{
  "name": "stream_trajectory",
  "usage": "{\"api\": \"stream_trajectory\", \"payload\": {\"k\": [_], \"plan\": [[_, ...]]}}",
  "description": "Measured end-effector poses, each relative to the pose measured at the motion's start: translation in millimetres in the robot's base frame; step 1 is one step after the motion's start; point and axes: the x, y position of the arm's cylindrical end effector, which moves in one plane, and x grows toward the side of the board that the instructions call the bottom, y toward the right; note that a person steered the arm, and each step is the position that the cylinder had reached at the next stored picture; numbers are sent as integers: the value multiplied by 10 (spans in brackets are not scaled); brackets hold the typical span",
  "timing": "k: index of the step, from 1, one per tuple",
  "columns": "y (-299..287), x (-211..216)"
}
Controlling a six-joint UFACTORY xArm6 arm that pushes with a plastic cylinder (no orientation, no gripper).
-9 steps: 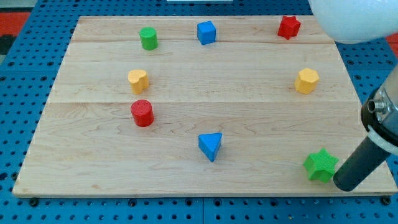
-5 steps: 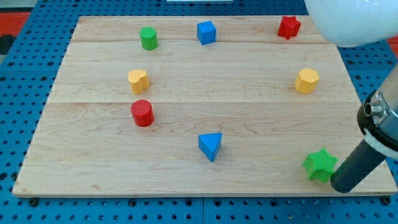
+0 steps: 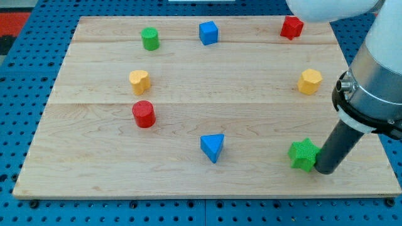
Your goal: Place the green star parallel to the blue triangle
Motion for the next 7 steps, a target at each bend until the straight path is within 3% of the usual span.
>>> {"api": "stream_trajectory", "payload": {"k": [2,7], "plan": [[-33,150],[-268,-226]]}}
